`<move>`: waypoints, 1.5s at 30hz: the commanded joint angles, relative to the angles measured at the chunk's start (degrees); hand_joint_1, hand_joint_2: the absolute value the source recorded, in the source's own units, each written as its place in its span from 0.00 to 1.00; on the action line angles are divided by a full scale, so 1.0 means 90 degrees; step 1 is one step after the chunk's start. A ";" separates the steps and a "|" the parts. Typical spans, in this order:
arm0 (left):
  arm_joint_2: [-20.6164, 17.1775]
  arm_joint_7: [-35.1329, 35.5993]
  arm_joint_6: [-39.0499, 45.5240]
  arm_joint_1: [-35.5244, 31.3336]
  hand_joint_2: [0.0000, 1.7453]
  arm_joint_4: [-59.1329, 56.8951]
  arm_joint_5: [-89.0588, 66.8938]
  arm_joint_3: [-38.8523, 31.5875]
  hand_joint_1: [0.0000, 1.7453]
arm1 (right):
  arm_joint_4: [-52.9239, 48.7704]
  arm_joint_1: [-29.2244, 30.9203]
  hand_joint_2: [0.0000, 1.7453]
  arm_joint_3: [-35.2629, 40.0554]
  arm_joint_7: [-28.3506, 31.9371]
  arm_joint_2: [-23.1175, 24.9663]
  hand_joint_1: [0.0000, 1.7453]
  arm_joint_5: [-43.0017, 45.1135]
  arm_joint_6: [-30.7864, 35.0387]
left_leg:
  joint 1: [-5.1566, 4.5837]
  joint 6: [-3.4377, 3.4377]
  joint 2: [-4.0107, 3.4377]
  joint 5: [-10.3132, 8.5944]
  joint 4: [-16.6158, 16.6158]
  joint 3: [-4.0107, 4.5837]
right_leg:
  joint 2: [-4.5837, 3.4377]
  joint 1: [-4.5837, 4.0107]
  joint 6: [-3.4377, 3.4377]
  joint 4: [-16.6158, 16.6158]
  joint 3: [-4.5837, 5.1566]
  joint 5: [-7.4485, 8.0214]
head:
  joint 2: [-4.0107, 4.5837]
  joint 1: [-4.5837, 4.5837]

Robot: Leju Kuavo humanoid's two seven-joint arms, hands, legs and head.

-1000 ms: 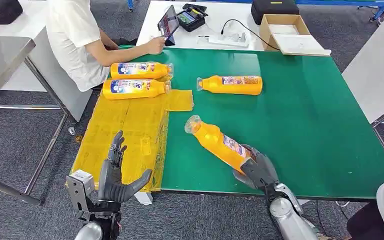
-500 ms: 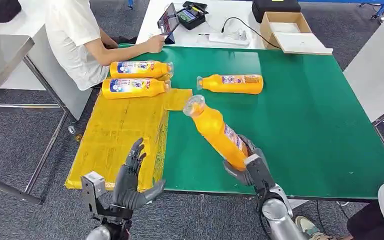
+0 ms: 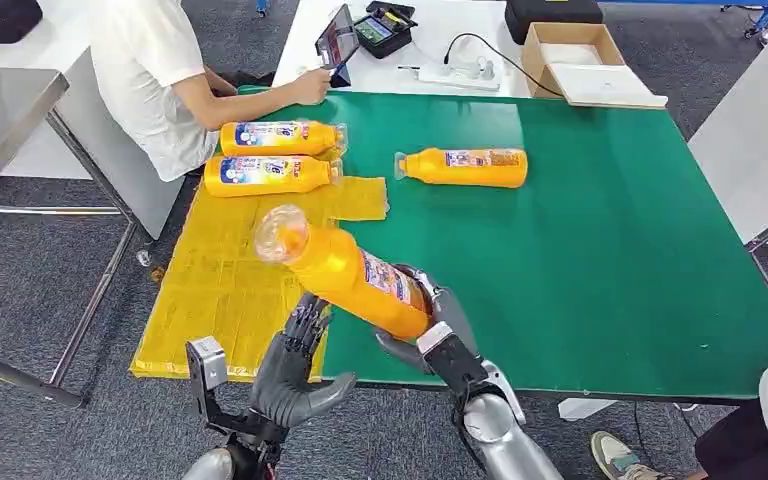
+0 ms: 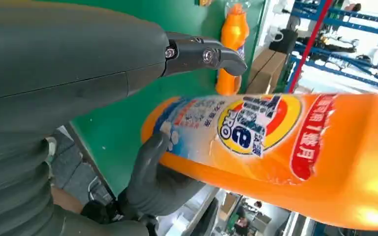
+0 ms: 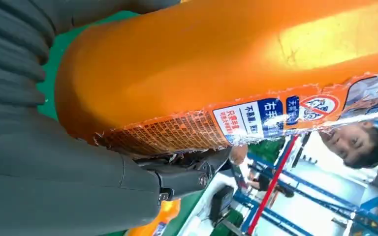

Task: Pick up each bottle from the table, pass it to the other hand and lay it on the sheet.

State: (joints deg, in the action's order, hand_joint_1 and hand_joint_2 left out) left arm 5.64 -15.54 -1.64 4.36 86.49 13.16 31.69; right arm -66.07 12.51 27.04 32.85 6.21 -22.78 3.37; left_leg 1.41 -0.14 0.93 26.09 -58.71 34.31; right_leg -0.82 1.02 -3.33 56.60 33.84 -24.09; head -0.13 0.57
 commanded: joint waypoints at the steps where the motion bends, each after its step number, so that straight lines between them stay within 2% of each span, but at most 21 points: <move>1: -0.0135 -0.0028 0.0006 -0.0350 1.00 -0.0410 -0.0081 0.0242 0.00 | 0.0392 0.0452 1.00 0.0842 -0.0051 -0.0005 1.00 -0.0217 -0.0053 | -0.0002 0.0006 -0.0016 0.0000 0.0006 -0.0012 | -0.0005 -0.0002 0.0012 -0.0003 -0.0007 0.0002 | 0.0000 0.0000; 5: -0.0028 -0.0321 0.0411 -0.0421 1.00 -0.0307 -0.0591 0.0151 0.00 | 0.0523 0.0459 1.00 0.1144 0.0010 0.0000 1.00 -0.0425 -0.0013 | -0.0001 0.0009 -0.0015 0.0001 0.0010 -0.0021 | 0.0001 -0.0005 0.0016 -0.0007 -0.0015 0.0000 | 0.0000 0.0000; 10: -0.0007 -0.0319 0.0417 -0.0440 1.00 -0.0288 -0.0598 0.0143 0.00 | 0.0516 0.0437 1.00 0.1160 0.0021 -0.0006 1.00 -0.0427 0.0004 | 0.0000 0.0008 -0.0008 0.0000 0.0005 -0.0012 | 0.0004 -0.0003 0.0009 -0.0005 -0.0008 0.0000 | 0.0000 0.0000; 11: 0.0008 -0.0376 0.0529 -0.0425 1.00 -0.0272 -0.0717 0.0112 0.00 | 0.0494 0.0436 1.00 0.1182 0.0015 -0.0021 1.00 -0.0427 -0.0003 | 0.0000 0.0017 -0.0015 0.0002 0.0014 -0.0035 | 0.0009 -0.0008 0.0020 -0.0014 -0.0031 -0.0001 | 0.0000 0.0000; 14: 0.0028 -0.0375 0.0534 -0.0429 1.00 -0.0256 -0.0724 0.0100 0.00 | 0.0490 0.0431 1.00 0.1209 0.0016 -0.0027 1.00 -0.0427 -0.0012 | 0.0000 0.0007 -0.0007 -0.0001 0.0004 -0.0007 | 0.0003 -0.0002 0.0008 -0.0003 -0.0004 0.0001 | 0.0000 -0.0002; 15: 0.0081 -0.0496 0.0756 -0.0419 1.00 -0.0227 -0.0874 0.0039 0.00 | 0.0481 0.0417 1.00 0.1263 0.0016 -0.0041 1.00 -0.0436 -0.0023 | 0.0000 0.0009 -0.0010 0.0000 0.0005 -0.0012 | 0.0004 -0.0004 0.0011 -0.0006 -0.0010 0.0001 | 0.0000 -0.0002; 16: 0.0142 -0.0970 0.1501 -0.0434 1.00 -0.0151 -0.1643 -0.0023 0.00 | 0.0477 0.0394 1.00 0.1325 0.0004 -0.0048 1.00 -0.0444 -0.0051 | 0.0001 0.0008 -0.0007 0.0000 0.0004 -0.0009 | 0.0005 -0.0004 0.0010 -0.0004 -0.0007 0.0000 | 0.0000 0.0000; 17: 0.0183 -0.1128 0.1793 -0.0439 1.00 -0.0104 -0.1927 -0.0017 0.00 | 0.0476 0.0386 1.00 0.1358 0.0011 -0.0048 1.00 -0.0440 -0.0058 | 0.0000 0.0011 -0.0007 0.0000 0.0007 -0.0017 | 0.0010 -0.0005 0.0015 -0.0006 -0.0016 -0.0001 | 0.0000 0.0000; 22: 0.0286 -0.0965 0.1307 -0.0509 1.00 0.0134 -0.0997 -0.0032 0.00 | 0.0503 0.0363 1.00 0.1607 0.0003 -0.0039 1.00 -0.0463 -0.0098 | 0.0001 0.0007 -0.0001 0.0000 0.0003 -0.0008 | 0.0011 -0.0005 0.0010 -0.0003 -0.0006 -0.0002 | 0.0000 0.0000; 26: 0.0340 -0.1528 0.1713 -0.0508 1.00 0.0311 -0.0883 -0.0115 0.00 | 0.0602 0.0357 1.00 0.1757 -0.0021 -0.0021 1.00 -0.0467 -0.0083 | 0.0001 0.0006 -0.0004 0.0000 0.0002 -0.0003 | 0.0003 -0.0004 0.0007 -0.0002 0.0000 0.0001 | 0.0000 0.0000; 28: 0.0313 -0.1436 0.1500 -0.0500 1.00 0.0529 -0.0377 -0.0171 0.00 | 0.0691 0.0328 1.00 0.1786 -0.0006 -0.0009 1.00 -0.0412 -0.0068 | 0.0001 0.0007 -0.0002 0.0000 0.0003 -0.0008 | 0.0009 -0.0005 0.0010 -0.0003 -0.0006 -0.0001 | 0.0000 0.0000; 30: 0.0204 -0.1230 0.0877 -0.0550 1.00 0.0596 0.0261 -0.0118 0.00 | 0.0721 0.0331 1.00 0.1815 0.0004 -0.0031 1.00 -0.0386 -0.0047 | 0.0002 0.0008 0.0000 0.0000 0.0006 -0.0012 | 0.0013 -0.0006 0.0012 -0.0005 -0.0011 -0.0002 | 0.0000 0.0000; 32: 0.0224 -0.1484 0.0869 -0.0521 1.00 0.0655 0.0230 -0.0228 0.00 | 0.0737 0.0373 1.00 0.1881 0.0071 -0.0057 1.00 -0.0429 -0.0035 | 0.0002 0.0010 0.0003 -0.0001 0.0009 -0.0020 | 0.0019 -0.0007 0.0016 -0.0009 -0.0019 -0.0003 | 0.0000 0.0000; 33: 0.0208 -0.1354 0.0469 -0.0521 1.00 0.0667 0.0698 -0.0275 0.00 | 0.0705 0.0355 1.00 0.1892 0.0099 -0.0072 1.00 -0.0414 -0.0051 | 0.0004 0.0008 0.0001 -0.0001 0.0007 -0.0016 | 0.0013 -0.0008 0.0013 -0.0009 -0.0015 -0.0001 | 0.0000 -0.0002; 35: 0.0193 -0.1348 0.0449 -0.0523 1.00 0.0665 0.0718 -0.0299 0.00 | 0.0694 0.0342 1.00 0.1897 0.0094 -0.0077 1.00 -0.0416 -0.0053 | 0.0002 0.0005 -0.0006 0.0000 0.0004 -0.0005 | 0.0002 -0.0005 0.0008 -0.0004 -0.0001 0.0001 | 0.0000 0.0000; 36: 0.0207 -0.1149 0.0095 -0.0511 1.00 0.0632 0.1146 -0.0332 0.00 | 0.0633 0.0319 1.00 0.1917 0.0106 -0.0105 1.00 -0.0410 -0.0074 | 0.0001 0.0009 -0.0007 0.0000 0.0009 -0.0018 | 0.0007 -0.0005 0.0014 -0.0008 -0.0014 -0.0001 | 0.0000 0.0000; 43: 0.0240 -0.1369 -0.0591 -0.0540 1.00 0.0479 0.1318 -0.0406 0.00 | 0.0720 0.0401 1.00 0.2126 0.0207 -0.0097 1.00 -0.0232 -0.0485 | 0.0002 0.0006 -0.0002 -0.0001 0.0005 -0.0009 | 0.0008 -0.0005 0.0010 -0.0005 -0.0006 -0.0001 | 0.0000 0.0000; 44: 0.0242 -0.1387 -0.0717 -0.0550 1.00 0.0453 0.1333 -0.0396 0.08 | 0.0805 0.0441 1.00 0.2133 0.0208 -0.0093 1.00 -0.0223 -0.0510 | 0.0002 0.0005 0.0002 -0.0002 0.0006 -0.0009 | 0.0011 -0.0005 0.0009 -0.0006 -0.0006 -0.0001 | 0.0000 0.0000; 45: 0.0223 -0.1358 -0.0824 -0.0562 1.00 0.0441 0.1367 -0.0353 0.95 | 0.0810 0.0453 1.00 0.2129 0.0213 -0.0089 1.00 -0.0212 -0.0523 | 0.0002 0.0008 0.0004 -0.0002 0.0009 -0.0016 | 0.0018 -0.0006 0.0013 -0.0009 -0.0014 -0.0002 | 0.0000 0.0000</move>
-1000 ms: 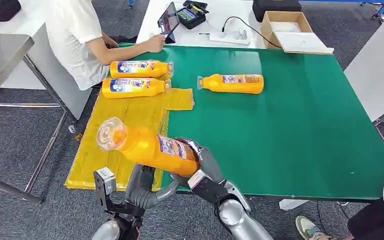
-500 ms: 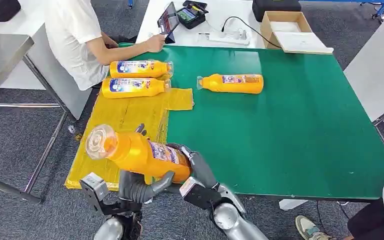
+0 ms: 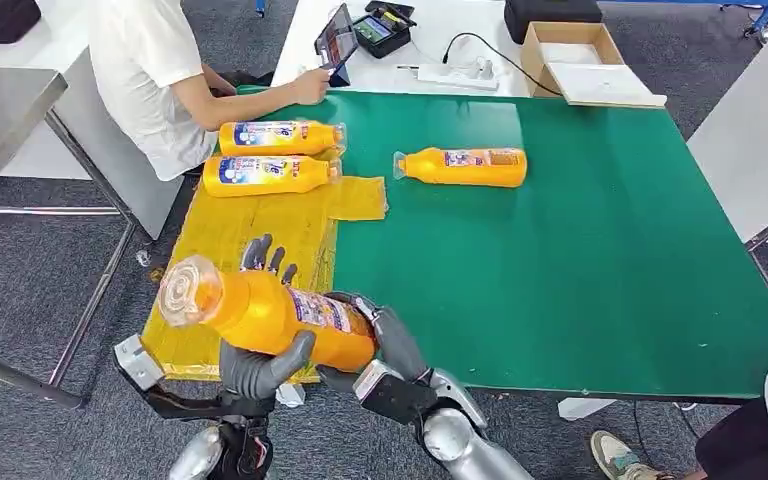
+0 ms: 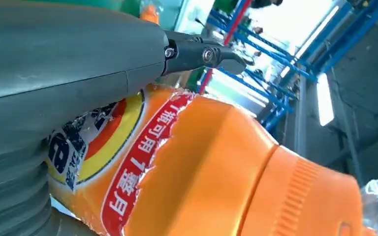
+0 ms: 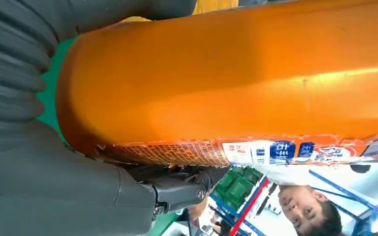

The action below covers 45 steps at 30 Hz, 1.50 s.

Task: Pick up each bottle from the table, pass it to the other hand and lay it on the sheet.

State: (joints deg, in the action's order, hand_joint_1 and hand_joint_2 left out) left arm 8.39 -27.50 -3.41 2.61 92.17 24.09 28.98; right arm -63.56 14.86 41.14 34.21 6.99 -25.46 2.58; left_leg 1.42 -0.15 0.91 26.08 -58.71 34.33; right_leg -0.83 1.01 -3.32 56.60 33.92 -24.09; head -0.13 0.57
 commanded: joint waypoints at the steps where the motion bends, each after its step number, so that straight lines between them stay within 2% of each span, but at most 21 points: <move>1: -0.0094 -0.0016 -0.0663 -0.0358 1.00 -0.0221 0.0142 -0.0039 1.00 | 0.0549 0.0183 1.00 0.0536 0.0072 -0.0175 1.00 0.0139 -0.0476 | 0.0001 0.0007 0.0006 -0.0002 0.0008 -0.0015 | 0.0017 -0.0005 0.0011 -0.0008 -0.0020 -0.0002 | 0.0000 0.0000; 10: -0.0142 -0.0150 -0.0775 -0.0344 1.00 -0.0254 -0.0165 0.0049 1.00 | 0.0498 0.0152 1.00 0.0469 0.0089 -0.0159 0.99 0.0244 -0.0565 | -0.0001 0.0008 0.0005 -0.0001 0.0010 -0.0018 | 0.0017 -0.0003 0.0010 -0.0009 -0.0022 -0.0003 | 0.0000 0.0000; 11: -0.0142 -0.0150 -0.0775 -0.0344 1.00 -0.0254 -0.0165 0.0049 1.00 | 0.0498 0.0152 1.00 0.0469 0.0089 -0.0159 0.99 0.0244 -0.0565 | 0.0000 0.0015 0.0002 0.0000 0.0020 -0.0041 | 0.0025 -0.0007 0.0022 -0.0019 -0.0046 -0.0005 | 0.0000 0.0000; 12: -0.0143 -0.0186 -0.0738 -0.0338 1.00 -0.0243 -0.0264 0.0042 1.00 | 0.0464 0.0149 1.00 0.0473 0.0082 -0.0166 0.94 0.0244 -0.0575 | 0.0001 0.0009 0.0008 -0.0002 0.0010 -0.0018 | 0.0021 -0.0005 0.0012 -0.0010 -0.0024 -0.0003 | 0.0000 0.0000; 13: -0.0136 -0.0195 -0.0741 -0.0322 1.00 -0.0246 -0.0308 0.0036 1.00 | 0.0431 0.0138 1.00 0.0461 0.0064 -0.0165 0.84 0.0255 -0.0583 | 0.0000 0.0012 0.0008 -0.0002 0.0014 -0.0028 | 0.0026 -0.0006 0.0017 -0.0014 -0.0034 -0.0004 | 0.0000 0.0000; 14: -0.0139 -0.0221 -0.0743 -0.0295 1.00 -0.0225 -0.0384 0.0019 1.00 | 0.0374 0.0118 1.00 0.0441 0.0003 -0.0161 0.40 0.0303 -0.0650 | 0.0000 0.0010 0.0006 -0.0001 0.0012 -0.0024 | 0.0021 -0.0005 0.0015 -0.0012 -0.0029 -0.0003 | 0.0000 0.0000; 15: -0.0142 -0.0253 -0.0708 -0.0280 1.00 -0.0218 -0.0488 0.0001 1.00 | 0.0323 0.0107 1.00 0.0439 -0.0012 -0.0171 0.02 0.0303 -0.0653 | 0.0000 0.0009 0.0004 -0.0001 0.0010 -0.0019 | 0.0018 -0.0005 0.0013 -0.0010 -0.0024 -0.0002 | 0.0000 0.0000; 23: -0.0087 -0.0320 -0.0008 -0.0166 1.00 -0.0254 -0.1685 -0.0162 1.00 | -0.0155 -0.0038 1.00 0.0397 -0.0294 -0.0306 0.00 0.0010 -0.0398 | -0.0001 0.0012 0.0002 0.0001 0.0009 -0.0021 | 0.0018 -0.0004 0.0014 -0.0009 -0.0025 -0.0004 | 0.0000 0.0000; 24: -0.0078 -0.0191 0.0252 -0.0149 1.00 -0.0255 -0.1954 -0.0261 1.00 | -0.0235 -0.0092 0.00 0.0364 -0.0293 -0.0346 0.00 -0.0086 -0.0278 | 0.0000 0.0011 0.0000 0.0002 0.0007 -0.0019 | 0.0014 -0.0004 0.0012 -0.0008 -0.0023 -0.0003 | 0.0000 0.0000; 26: -0.0133 0.0172 0.0780 -0.0186 1.00 -0.0380 -0.2445 -0.0525 1.00 | -0.0529 -0.0229 0.00 0.0379 -0.0246 -0.0453 0.00 -0.0357 0.0005 | -0.0003 0.0017 -0.0003 0.0003 0.0015 -0.0037 | 0.0020 -0.0005 0.0020 -0.0015 -0.0040 -0.0005 | 0.0000 -0.0002; 27: -0.0193 0.0657 0.1207 -0.0270 1.00 -0.0613 -0.2919 -0.0712 1.00 | -0.0850 -0.0381 0.00 0.0366 -0.0231 -0.0552 0.00 -0.0443 0.0065 | -0.0001 0.0010 0.0004 0.0000 0.0012 -0.0022 | 0.0018 -0.0004 0.0013 -0.0011 -0.0027 -0.0003 | 0.0000 0.0000; 32: -0.0184 0.0581 0.1110 -0.0337 1.00 -0.0833 -0.2913 -0.0875 1.00 | -0.1144 -0.0500 0.00 0.0350 -0.0307 -0.0637 0.00 -0.0508 0.0042 | -0.0003 0.0006 0.0002 -0.0002 0.0007 -0.0009 | 0.0010 0.0001 0.0007 -0.0004 -0.0011 -0.0001 | 0.0000 0.0000; 33: -0.0144 0.0584 0.1114 -0.0327 1.00 -0.0824 -0.2917 -0.0863 1.00 | -0.1126 -0.0492 0.00 0.0347 -0.0308 -0.0625 0.00 -0.0508 0.0041 | -0.0002 0.0014 -0.0003 0.0000 0.0018 -0.0037 | 0.0019 -0.0005 0.0022 -0.0015 -0.0039 -0.0004 | 0.0000 0.0000; 35: -0.0049 0.0782 0.2169 -0.0434 1.00 -0.1001 -0.4090 -0.1097 1.00 | -0.1311 -0.0517 0.00 0.0374 -0.0165 -0.0657 0.00 -0.0695 0.0179 | -0.0001 0.0011 -0.0001 0.0001 0.0010 -0.0022 | 0.0014 -0.0004 0.0014 -0.0009 -0.0024 -0.0003 | 0.0000 0.0000; 37: -0.0034 0.0822 0.2450 -0.0660 1.00 -0.1328 -0.4318 -0.1543 1.00 | -0.1644 -0.0537 0.00 0.0429 -0.0167 -0.0719 0.00 -0.0927 0.0364 | -0.0001 0.0010 0.0003 -0.0003 0.0008 -0.0012 | 0.0015 -0.0003 0.0010 -0.0008 -0.0017 0.0000 | 0.0000 -0.0002; 38: 0.0002 0.0778 0.2933 -0.0780 1.00 -0.1523 -0.4899 -0.1763 1.00 | -0.1761 -0.0542 0.00 0.0430 -0.0095 -0.0698 0.00 -0.0913 0.0402 | -0.0003 0.0012 0.0002 -0.0002 0.0010 -0.0021 | 0.0017 -0.0003 0.0014 -0.0008 -0.0024 -0.0002 | 0.0000 0.0000; 40: 0.0098 0.0884 0.3858 -0.1187 1.00 -0.2152 -0.6232 -0.2198 1.00 | -0.2138 -0.0481 0.00 0.0611 0.0356 -0.0664 0.00 -0.0841 0.0464 | -0.0001 0.0007 0.0002 -0.0004 0.0005 -0.0008 | 0.0013 -0.0002 0.0010 -0.0003 -0.0010 0.0001 | 0.0000 0.0000; 41: 0.0118 0.0935 0.3926 -0.1341 1.00 -0.2399 -0.6455 -0.2277 1.00 | -0.2270 -0.0466 0.00 0.0685 0.0447 -0.0646 0.00 -0.0769 0.0404 | 0.0000 0.0015 -0.0003 -0.0005 0.0013 -0.0030 | 0.0020 -0.0007 0.0024 -0.0011 -0.0033 0.0001 | 0.0000 -0.0002; 45: 0.0136 0.1128 0.4074 -0.1762 1.00 -0.3137 -0.7179 -0.2239 1.00 | -0.2406 -0.0380 0.00 0.0900 0.0480 -0.0620 0.00 -0.0764 0.0378 | -0.0001 0.0004 0.0012 -0.0014 0.0009 -0.0013 | 0.0026 -0.0004 0.0015 -0.0005 -0.0019 0.0001 | 0.0000 -0.0002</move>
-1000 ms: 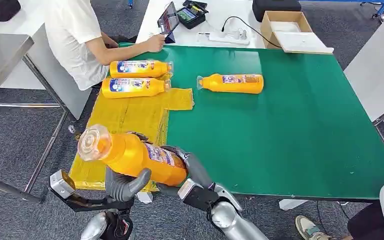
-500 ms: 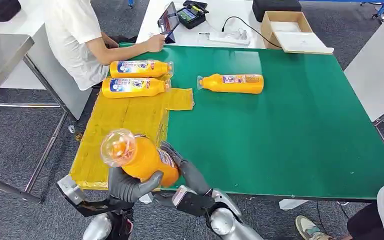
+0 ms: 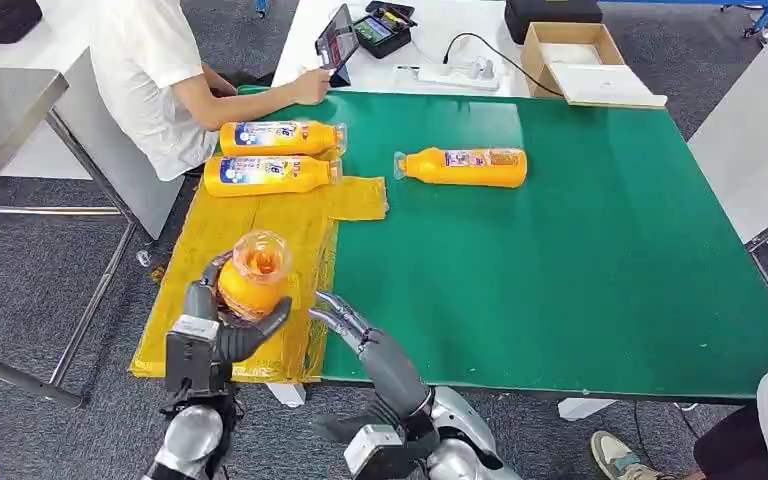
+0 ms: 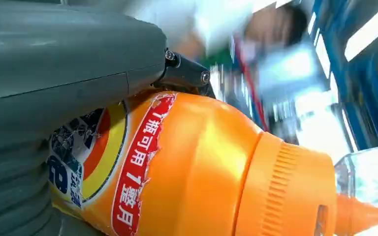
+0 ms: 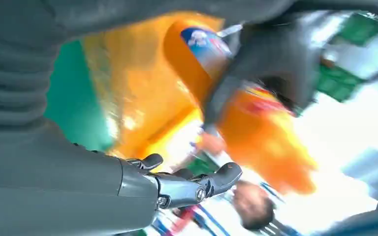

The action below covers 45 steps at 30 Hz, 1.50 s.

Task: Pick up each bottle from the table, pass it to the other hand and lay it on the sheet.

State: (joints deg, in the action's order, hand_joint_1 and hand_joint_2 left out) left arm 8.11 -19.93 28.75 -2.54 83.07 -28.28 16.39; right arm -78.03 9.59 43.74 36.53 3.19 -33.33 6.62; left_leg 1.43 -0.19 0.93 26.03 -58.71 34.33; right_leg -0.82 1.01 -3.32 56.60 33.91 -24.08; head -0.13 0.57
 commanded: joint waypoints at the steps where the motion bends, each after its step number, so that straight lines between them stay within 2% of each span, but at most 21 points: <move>1: 0.0194 0.0297 0.0518 -0.1212 1.00 -0.2171 -0.1385 -0.0834 1.00 | -0.0780 0.0212 0.00 0.0615 0.0219 -0.0205 0.00 0.0108 -0.0074 | -0.0003 0.0010 0.0010 -0.0007 0.0007 -0.0013 | 0.0020 -0.0001 0.0010 -0.0004 -0.0017 -0.0001 | 0.0000 0.0000; 3: 0.0194 0.0297 0.0518 -0.1212 1.00 -0.2171 -0.1385 -0.0834 1.00 | -0.0780 0.0212 0.00 0.0615 0.0219 -0.0205 0.00 0.0108 -0.0074 | 0.0000 0.0019 0.0003 -0.0006 0.0013 -0.0029 | 0.0023 -0.0007 0.0020 -0.0013 -0.0035 0.0000 | 0.0000 0.0000; 5: 0.0126 0.0677 0.0548 -0.1392 1.00 -0.2530 -0.2130 -0.0657 1.00 | -0.0633 0.0244 0.00 0.0587 0.0268 -0.0197 0.00 0.0170 -0.0066 | -0.0001 0.0017 -0.0005 -0.0002 0.0008 -0.0022 | 0.0011 -0.0004 0.0013 -0.0009 -0.0028 -0.0001 | 0.0000 -0.0002; 7: 0.0004 0.1424 0.0437 -0.1858 1.00 -0.3326 -0.3354 -0.0410 1.00 | -0.0486 0.0309 0.00 0.0554 0.0303 -0.0142 0.00 0.0211 -0.0081 | -0.0001 0.0009 0.0005 -0.0006 0.0007 -0.0012 | 0.0014 -0.0001 0.0008 -0.0004 -0.0019 0.0001 | 0.0000 0.0000; 11: -0.0156 0.2342 -0.0701 -0.2970 1.00 -0.5132 -0.4545 0.0093 1.00 | -0.0482 0.0408 0.00 0.0555 0.0386 -0.0035 0.00 0.0355 -0.0369 | -0.0003 0.0007 0.0036 -0.0012 0.0004 -0.0005 | 0.0031 0.0001 0.0007 -0.0001 -0.0016 0.0002 | 0.0000 -0.0002; 14: -0.0189 0.2704 -0.1474 -0.3592 1.00 -0.6007 -0.5074 0.0323 1.00 | -0.0455 0.0462 0.00 0.0576 0.0386 0.0031 0.00 0.0344 -0.0511 | -0.0002 0.0011 0.0036 -0.0015 0.0002 0.0000 | 0.0029 0.0000 0.0005 0.0001 -0.0012 0.0006 | 0.0000 0.0000; 17: -0.0142 0.2464 -0.2009 -0.3841 1.00 -0.6300 -0.5016 0.0297 1.00 | -0.0398 0.0493 0.00 0.0650 0.0386 0.0054 0.00 0.0334 -0.0558 | 0.0002 0.0009 0.0022 -0.0019 0.0001 -0.0005 | 0.0020 -0.0006 0.0008 0.0001 -0.0015 0.0012 | 0.0000 0.0000; 20: -0.0173 0.2553 -0.2484 -0.4086 1.00 -0.6488 -0.5223 0.0529 1.00 | -0.0351 0.0545 0.00 0.0689 0.0386 0.0051 0.00 0.0366 -0.0557 | 0.0000 0.0007 0.0022 -0.0019 0.0002 -0.0009 | 0.0017 -0.0004 0.0005 0.0003 -0.0018 0.0009 | 0.0000 0.0000; 27: -0.0162 0.2642 -0.2735 -0.4282 1.00 -0.6642 -0.5186 0.0504 1.00 | -0.0337 0.0589 0.00 0.0745 0.0386 0.0046 0.00 0.0406 -0.0520 | 0.0002 0.0008 0.0010 -0.0020 0.0004 -0.0010 | 0.0008 -0.0005 0.0006 -0.0001 -0.0021 0.0015 | 0.0000 -0.0002; 28: -0.0169 0.2641 -0.2745 -0.4316 1.00 -0.6638 -0.5187 0.0503 0.95 | -0.0335 0.0587 0.00 0.0747 0.0386 0.0048 0.00 0.0408 -0.0520 | 0.0000 0.0007 0.0010 -0.0018 0.0002 -0.0009 | 0.0007 -0.0003 0.0004 0.0002 -0.0018 0.0013 | 0.0000 0.0000; 29: -0.0169 0.2622 -0.2814 -0.4384 1.00 -0.6698 -0.5174 0.0526 0.75 | -0.0305 0.0592 0.00 0.0753 0.0386 0.0052 0.00 0.0422 -0.0507 | 0.0001 0.0007 0.0011 -0.0018 0.0000 -0.0006 | 0.0008 -0.0004 0.0004 0.0004 -0.0016 0.0012 | 0.0000 0.0000; 30: -0.0152 0.2619 -0.2966 -0.4439 1.00 -0.6748 -0.5108 0.0493 0.27 | -0.0283 0.0606 0.00 0.0773 0.0386 0.0052 0.00 0.0424 -0.0487 | 0.0003 0.0005 0.0012 -0.0018 -0.0001 -0.0004 | 0.0007 -0.0005 0.0003 0.0004 -0.0014 0.0012 | 0.0000 -0.0002; 31: -0.0144 0.2546 -0.3020 -0.4450 1.00 -0.6744 -0.5018 0.0443 0.03 | -0.0271 0.0616 0.00 0.0797 0.0386 0.0047 0.00 0.0437 -0.0473 | 0.0001 0.0004 0.0015 -0.0018 -0.0001 -0.0002 | 0.0008 -0.0003 0.0001 0.0005 -0.0012 0.0012 | 0.0000 -0.0002; 33: -0.0098 0.2143 -0.3215 -0.4445 1.00 -0.6731 -0.4603 0.0188 0.00 | -0.0265 0.0635 0.00 0.0859 0.0386 0.0022 0.00 0.0488 -0.0424 | 0.0003 0.0008 0.0005 -0.0017 0.0002 -0.0011 | 0.0004 -0.0006 0.0006 0.0001 -0.0020 0.0013 | 0.0000 -0.0002; 37: -0.0115 0.2114 -0.3247 -0.4430 1.00 -0.6723 -0.4591 0.0213 0.00 | -0.0264 0.0639 0.00 0.0889 0.0386 0.0002 0.00 0.0509 -0.0390 | 0.0001 0.0006 0.0011 -0.0017 0.0002 -0.0007 | 0.0006 -0.0004 0.0002 0.0001 -0.0017 0.0012 | 0.0000 -0.0002; 41: -0.0082 0.0926 -0.3749 -0.4287 1.00 -0.6505 -0.3380 -0.0438 0.00 | -0.0247 0.0720 0.00 0.1069 0.0386 -0.0074 0.00 0.0703 -0.0270 | 0.0001 0.0006 0.0008 -0.0017 0.0002 -0.0005 | 0.0002 -0.0003 0.0000 0.0002 -0.0015 0.0013 | 0.0000 -0.0002; 45: -0.0084 0.0480 -0.3923 -0.3972 1.00 -0.6026 -0.2187 -0.0856 0.00 | -0.0175 0.0829 0.00 0.1317 0.0386 -0.0140 0.00 0.0923 -0.0062 | 0.0001 0.0008 0.0000 -0.0016 0.0005 -0.0012 | -0.0001 -0.0004 0.0004 -0.0001 -0.0022 0.0014 | 0.0000 -0.0002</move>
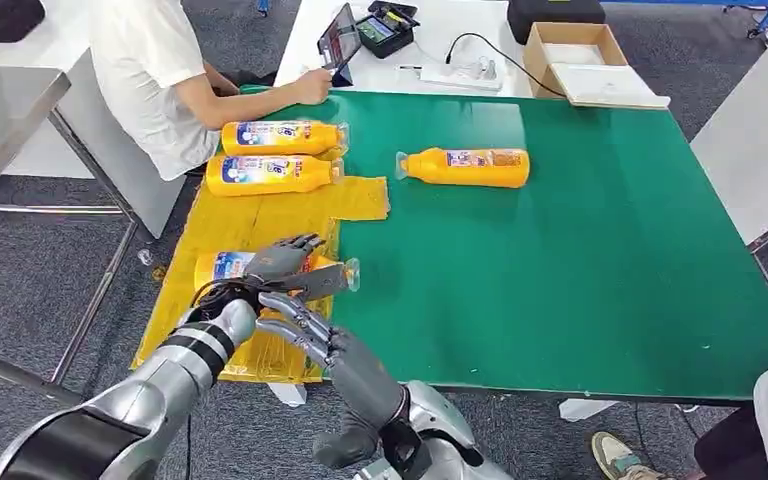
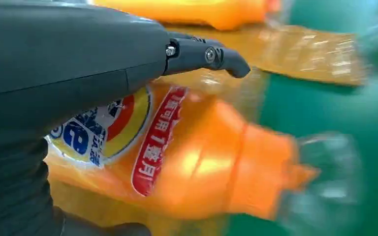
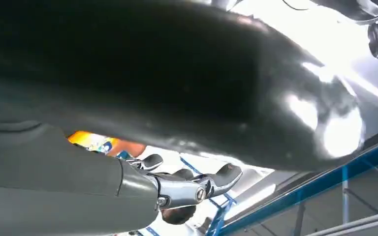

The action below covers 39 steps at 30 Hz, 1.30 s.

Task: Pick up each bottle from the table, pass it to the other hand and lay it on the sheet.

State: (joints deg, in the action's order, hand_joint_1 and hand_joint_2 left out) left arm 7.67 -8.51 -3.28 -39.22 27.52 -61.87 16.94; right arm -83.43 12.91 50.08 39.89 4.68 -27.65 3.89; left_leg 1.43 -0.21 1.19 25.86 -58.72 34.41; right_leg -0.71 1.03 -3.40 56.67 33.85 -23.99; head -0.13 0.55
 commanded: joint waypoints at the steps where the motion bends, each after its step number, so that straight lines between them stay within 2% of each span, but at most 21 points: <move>1: -0.0038 -0.0849 -0.0292 0.0226 1.00 0.0283 0.1869 -0.0989 0.00 | 0.0446 0.0468 0.00 0.0633 0.0012 -0.0311 0.00 0.0288 0.0287 | 0.0001 0.0009 -0.0031 0.0003 0.0005 -0.0015 | -0.0018 -0.0005 0.0010 -0.0007 -0.0008 0.0006 | 0.0000 0.0000; 6: -0.0115 -0.1378 -0.0445 0.1056 1.00 0.1393 0.3838 -0.1279 0.00 | 0.0402 0.0391 0.00 0.0661 0.0012 -0.0384 0.00 0.0314 0.0394 | -0.0001 0.0013 -0.0039 0.0005 0.0017 -0.0035 | -0.0018 -0.0006 0.0018 -0.0016 -0.0024 0.0003 | 0.0000 0.0002; 13: -0.0133 -0.1388 -0.0478 0.1188 1.00 0.1604 0.4041 -0.1271 0.00 | 0.0395 0.0376 0.00 0.0663 0.0012 -0.0399 0.00 0.0307 0.0413 | 0.0000 0.0010 -0.0024 0.0004 0.0006 -0.0015 | -0.0008 -0.0005 0.0012 -0.0007 -0.0010 0.0001 | 0.0000 0.0000; 16: -0.0093 -0.1547 -0.0318 0.1702 1.00 0.2521 0.4933 -0.1412 0.00 | 0.0309 0.0295 0.00 0.0656 0.0012 -0.0450 0.00 0.0300 0.0459 | 0.0001 0.0011 -0.0031 0.0004 0.0007 -0.0017 | -0.0012 -0.0006 0.0014 -0.0009 -0.0011 0.0003 | 0.0000 0.0000; 18: 0.0023 -0.1378 -0.0181 0.2152 1.00 0.3375 0.5790 -0.1511 0.00 | 0.0175 0.0225 0.00 0.0686 0.0012 -0.0504 0.00 0.0310 0.0564 | -0.0001 0.0011 -0.0033 0.0005 0.0010 -0.0019 | -0.0014 -0.0005 0.0014 -0.0012 -0.0012 0.0002 | 0.0000 -0.0002; 20: 0.0059 -0.1300 -0.0261 0.2391 1.00 0.3783 0.6465 -0.1456 0.00 | 0.0093 0.0190 0.00 0.0741 0.0012 -0.0548 0.00 0.0337 0.0627 | 0.0001 0.0008 -0.0022 0.0006 0.0004 -0.0008 | -0.0008 -0.0005 0.0009 -0.0008 -0.0004 -0.0001 | 0.0000 0.0000; 23: 0.0059 -0.1300 -0.0261 0.2391 1.00 0.3783 0.6465 -0.1456 0.00 | 0.0093 0.0190 0.00 0.0741 0.0012 -0.0548 0.00 0.0337 0.0627 | 0.0000 0.0013 -0.0025 0.0011 0.0007 -0.0024 | -0.0002 -0.0007 0.0016 -0.0009 -0.0017 -0.0007 | 0.0000 0.0000; 24: 0.0075 -0.1342 -0.0238 0.2425 0.00 0.3837 0.6728 -0.1434 0.00 | 0.0069 0.0200 0.00 0.0754 0.0012 -0.0552 0.00 0.0348 0.0662 | 0.0001 0.0010 -0.0016 0.0007 0.0004 -0.0013 | 0.0002 -0.0006 0.0012 -0.0008 -0.0009 -0.0004 | 0.0000 0.0000; 26: 0.0146 -0.1465 -0.0020 0.2653 0.00 0.4198 0.7005 -0.1243 0.00 | -0.0041 0.0189 0.00 0.0837 0.0012 -0.0614 0.00 0.0311 0.0837 | -0.0001 0.0008 -0.0013 0.0004 0.0002 -0.0003 | 0.0000 -0.0003 0.0008 -0.0005 0.0002 -0.0002 | 0.0000 0.0000; 27: 0.0181 -0.1470 -0.0002 0.2736 0.00 0.4323 0.7148 -0.1190 0.00 | -0.0093 0.0184 1.00 0.0867 0.0012 -0.0635 0.00 0.0332 0.0910 | -0.0001 0.0012 -0.0018 0.0007 0.0003 -0.0009 | -0.0001 -0.0004 0.0011 -0.0007 -0.0005 -0.0003 | 0.0000 0.0000; 28: 0.0265 -0.1535 0.0108 0.2894 0.00 0.4560 0.7312 -0.1098 0.00 | -0.0213 0.0148 1.00 0.0885 0.0012 -0.0658 0.00 0.0355 0.1107 | -0.0002 0.0011 -0.0016 0.0006 0.0002 -0.0006 | -0.0001 -0.0003 0.0008 -0.0006 -0.0002 -0.0003 | 0.0000 0.0000; 29: 0.0317 -0.1636 0.0241 0.3074 1.00 0.4824 0.7390 -0.0931 0.00 | -0.0354 0.0101 1.00 0.0869 0.0012 -0.0680 0.00 0.0387 0.1381 | -0.0001 0.0014 -0.0021 0.0007 0.0003 -0.0012 | 0.0000 -0.0005 0.0013 -0.0008 -0.0008 -0.0003 | 0.0000 0.0000; 34: 0.0331 -0.1900 0.0637 0.3814 1.00 0.5751 0.7891 -0.0200 0.00 | -0.0886 -0.0477 1.00 0.0090 0.0012 -0.0771 0.00 0.0475 0.3001 | -0.0002 0.0016 -0.0002 0.0011 0.0003 -0.0014 | 0.0019 -0.0004 0.0013 -0.0011 -0.0017 -0.0013 | 0.0000 0.0000; 38: 0.0358 -0.1926 0.0651 0.3896 1.00 0.5792 0.7896 -0.0160 0.00 | -0.0969 -0.0472 1.00 0.0062 0.0012 -0.0867 0.00 0.0535 0.2977 | -0.0003 0.0011 -0.0002 0.0009 0.0002 -0.0002 | 0.0014 -0.0001 0.0009 -0.0010 -0.0004 -0.0007 | 0.0000 0.0000; 39: 0.0313 -0.1953 0.0660 0.3944 1.00 0.5865 0.8006 -0.0125 0.00 | -0.0958 -0.0680 1.00 -0.0290 0.0012 -0.0766 0.00 0.0526 0.3461 | -0.0003 0.0011 -0.0007 0.0009 0.0002 -0.0002 | 0.0009 -0.0001 0.0010 -0.0009 -0.0001 -0.0005 | 0.0000 0.0002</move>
State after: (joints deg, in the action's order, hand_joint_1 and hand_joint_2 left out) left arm 10.89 -25.68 2.12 -7.28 74.78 8.63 11.15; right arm -88.87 10.06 53.48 40.02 0.00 -23.19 29.95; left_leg 1.41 -0.19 1.17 25.91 -58.72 34.50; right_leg -0.69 1.05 -3.40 56.61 33.97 -24.01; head -0.13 0.57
